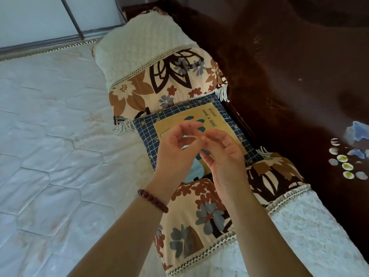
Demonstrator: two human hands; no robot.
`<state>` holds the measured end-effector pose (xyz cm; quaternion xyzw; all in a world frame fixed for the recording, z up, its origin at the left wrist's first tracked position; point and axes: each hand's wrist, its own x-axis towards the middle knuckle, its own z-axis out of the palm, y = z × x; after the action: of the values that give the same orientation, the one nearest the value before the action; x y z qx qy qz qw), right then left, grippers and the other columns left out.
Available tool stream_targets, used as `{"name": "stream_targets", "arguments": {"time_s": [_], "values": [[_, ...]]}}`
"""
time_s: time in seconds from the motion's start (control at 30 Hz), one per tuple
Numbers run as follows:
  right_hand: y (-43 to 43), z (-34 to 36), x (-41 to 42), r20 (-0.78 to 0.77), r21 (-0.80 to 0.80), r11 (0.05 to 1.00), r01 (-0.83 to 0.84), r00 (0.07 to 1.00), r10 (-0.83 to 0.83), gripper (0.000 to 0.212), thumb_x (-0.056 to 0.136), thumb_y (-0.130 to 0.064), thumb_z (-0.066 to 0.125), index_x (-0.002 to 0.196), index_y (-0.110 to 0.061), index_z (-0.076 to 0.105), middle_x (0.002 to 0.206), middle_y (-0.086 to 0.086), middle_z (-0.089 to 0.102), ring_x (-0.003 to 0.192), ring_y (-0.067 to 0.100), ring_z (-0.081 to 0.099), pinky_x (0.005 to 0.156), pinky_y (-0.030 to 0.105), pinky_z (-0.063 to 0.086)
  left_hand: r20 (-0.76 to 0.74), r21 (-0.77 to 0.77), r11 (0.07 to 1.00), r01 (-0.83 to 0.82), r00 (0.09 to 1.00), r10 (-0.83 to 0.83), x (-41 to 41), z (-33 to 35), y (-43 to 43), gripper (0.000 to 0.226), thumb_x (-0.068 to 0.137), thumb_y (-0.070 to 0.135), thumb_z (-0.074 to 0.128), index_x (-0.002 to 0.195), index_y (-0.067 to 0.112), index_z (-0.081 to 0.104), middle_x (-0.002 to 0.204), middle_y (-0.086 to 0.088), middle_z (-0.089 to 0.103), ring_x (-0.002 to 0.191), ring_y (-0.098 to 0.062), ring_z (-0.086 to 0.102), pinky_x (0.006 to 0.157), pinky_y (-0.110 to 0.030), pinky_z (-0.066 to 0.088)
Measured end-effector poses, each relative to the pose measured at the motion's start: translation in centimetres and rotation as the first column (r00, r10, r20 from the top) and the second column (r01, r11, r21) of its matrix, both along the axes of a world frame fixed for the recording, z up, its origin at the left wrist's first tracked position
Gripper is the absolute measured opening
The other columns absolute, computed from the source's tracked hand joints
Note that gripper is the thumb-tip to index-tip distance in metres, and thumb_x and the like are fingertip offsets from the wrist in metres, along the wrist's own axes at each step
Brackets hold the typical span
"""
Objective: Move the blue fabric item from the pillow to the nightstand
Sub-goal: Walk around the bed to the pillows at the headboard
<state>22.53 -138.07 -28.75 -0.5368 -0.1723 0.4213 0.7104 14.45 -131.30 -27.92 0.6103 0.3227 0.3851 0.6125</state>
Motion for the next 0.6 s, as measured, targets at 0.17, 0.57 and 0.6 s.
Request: {"name": "stream_targets", "arguments": {"time_s": [0.17, 0.57, 0.6], "values": [[1.5, -4.5, 0.7, 0.015, -0.1, 0.995, 0.013, 1.0, -0.012, 0.016, 0.082, -0.01, 0.067, 0.081, -0.025, 0.07, 0.088, -0.005, 0.071, 0.091, 0.016, 0.064, 0.084, 0.034, 0.051, -0.105, -0.067, 0.997, -0.05, 0.994, 0.043, 0.8, -4.7, 1.5, 0.031, 0.076, -0.002, 0.067, 0.081, 0.029, 0.064, 0.078, 0.012, 0.067, 0.071, 0.004, 0.065, 0.066, -0.01, 0.049], [3.6, -13.1, 1.1, 0.173, -0.407, 0.913, 0.023, 0.983, 0.053, 0.018, 0.086, -0.014, 0.064, 0.077, -0.03, 0.065, 0.099, 0.003, 0.071, 0.099, 0.02, 0.065, 0.088, 0.035, 0.052, -0.45, -0.113, 0.99, -0.086, 0.893, 0.026, 1.4, -13.7, 3.0, 0.025, 0.084, 0.011, 0.058, 0.079, 0.036, 0.055, 0.082, 0.02, 0.059, 0.069, 0.027, 0.051, 0.059, 0.005, 0.035], [3.6, -13.4, 1.3, 0.2, -0.416, 0.909, 0.034, 0.978, 0.055, 0.018, 0.087, -0.013, 0.063, 0.078, -0.029, 0.065, 0.098, 0.002, 0.07, 0.098, 0.019, 0.065, 0.086, 0.033, 0.052, -0.466, -0.122, 0.989, -0.089, 0.884, 0.022, 1.4, -14.2, 2.9, 0.025, 0.084, 0.012, 0.058, 0.079, 0.036, 0.055, 0.083, 0.021, 0.059, 0.068, 0.027, 0.051, 0.057, 0.005, 0.035]]}}
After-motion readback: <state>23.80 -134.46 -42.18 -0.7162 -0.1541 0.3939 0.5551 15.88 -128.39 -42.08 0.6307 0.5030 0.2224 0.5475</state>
